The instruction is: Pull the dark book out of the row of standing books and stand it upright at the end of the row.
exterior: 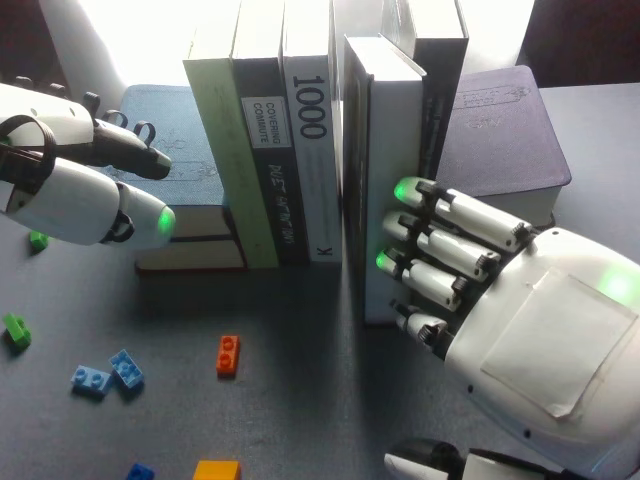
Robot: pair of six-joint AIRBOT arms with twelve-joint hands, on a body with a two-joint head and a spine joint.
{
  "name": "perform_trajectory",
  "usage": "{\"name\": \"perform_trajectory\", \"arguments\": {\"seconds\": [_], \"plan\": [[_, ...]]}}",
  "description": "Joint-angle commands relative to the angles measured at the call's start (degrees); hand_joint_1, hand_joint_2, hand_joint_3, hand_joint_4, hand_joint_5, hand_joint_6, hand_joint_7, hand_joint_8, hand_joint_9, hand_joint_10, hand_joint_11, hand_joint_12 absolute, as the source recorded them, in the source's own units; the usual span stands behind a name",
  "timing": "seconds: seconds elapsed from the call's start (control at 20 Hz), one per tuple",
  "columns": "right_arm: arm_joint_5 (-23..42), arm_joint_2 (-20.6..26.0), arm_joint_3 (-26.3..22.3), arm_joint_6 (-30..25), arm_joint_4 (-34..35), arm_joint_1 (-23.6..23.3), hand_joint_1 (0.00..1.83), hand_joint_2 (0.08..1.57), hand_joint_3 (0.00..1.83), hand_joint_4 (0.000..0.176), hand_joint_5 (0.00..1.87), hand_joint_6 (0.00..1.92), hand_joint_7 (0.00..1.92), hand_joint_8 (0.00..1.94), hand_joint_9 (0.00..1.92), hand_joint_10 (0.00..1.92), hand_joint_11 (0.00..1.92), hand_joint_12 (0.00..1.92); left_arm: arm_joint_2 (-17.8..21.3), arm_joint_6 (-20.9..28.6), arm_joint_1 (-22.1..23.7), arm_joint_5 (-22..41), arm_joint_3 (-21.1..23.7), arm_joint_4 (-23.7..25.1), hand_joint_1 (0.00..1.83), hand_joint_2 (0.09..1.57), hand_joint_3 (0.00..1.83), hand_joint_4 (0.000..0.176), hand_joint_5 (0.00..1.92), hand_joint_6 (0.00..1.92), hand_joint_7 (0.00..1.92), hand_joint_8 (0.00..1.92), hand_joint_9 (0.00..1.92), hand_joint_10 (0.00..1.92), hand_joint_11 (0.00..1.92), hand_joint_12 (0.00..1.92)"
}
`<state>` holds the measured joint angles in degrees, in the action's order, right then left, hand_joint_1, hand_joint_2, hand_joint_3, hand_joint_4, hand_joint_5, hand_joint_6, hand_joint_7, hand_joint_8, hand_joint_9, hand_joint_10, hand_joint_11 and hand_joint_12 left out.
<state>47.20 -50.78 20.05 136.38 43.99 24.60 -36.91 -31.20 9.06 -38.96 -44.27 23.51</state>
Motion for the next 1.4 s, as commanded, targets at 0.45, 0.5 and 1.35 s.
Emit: {"name": "perform_trajectory", "arguments": {"seconds": [0.45, 0.5, 1.35], "plan": [[1.83, 0.63, -0.06, -0.23, 1.42, 3.65, 0.0, 1.16, 0.0, 0.0, 0.78, 0.0, 0.35, 0.0, 0.15, 0.0, 0.0, 0.25, 0.64, -0.51, 0.49, 4.26, 0.01, 1.58, 0.0, 1.36, 0.0, 0.034, 0.18, 0.0, 0.16, 0.0, 0.19, 0.0, 0.0, 0.82], [1.75, 0.63, -0.15, -0.23, 1.43, 3.65, 0.0, 1.16, 0.0, 0.0, 0.78, 0.0, 0.37, 0.01, 0.15, 0.0, 0.0, 0.24, 0.64, -0.51, 0.49, 4.26, 0.01, 1.58, 0.0, 1.36, 0.0, 0.033, 0.18, 0.0, 0.15, 0.0, 0.19, 0.0, 0.0, 0.84], [5.62, 5.07, -9.51, 4.95, 1.44, 1.21, 0.0, 1.17, 0.0, 0.0, 0.74, 0.0, 0.35, 0.0, 0.19, 0.01, 0.0, 0.37, 0.64, -0.87, 0.51, 4.26, 0.06, 1.55, 0.0, 1.35, 0.0, 0.035, 0.22, 0.01, 0.25, 0.01, 0.29, 0.02, 0.0, 1.05]]}}
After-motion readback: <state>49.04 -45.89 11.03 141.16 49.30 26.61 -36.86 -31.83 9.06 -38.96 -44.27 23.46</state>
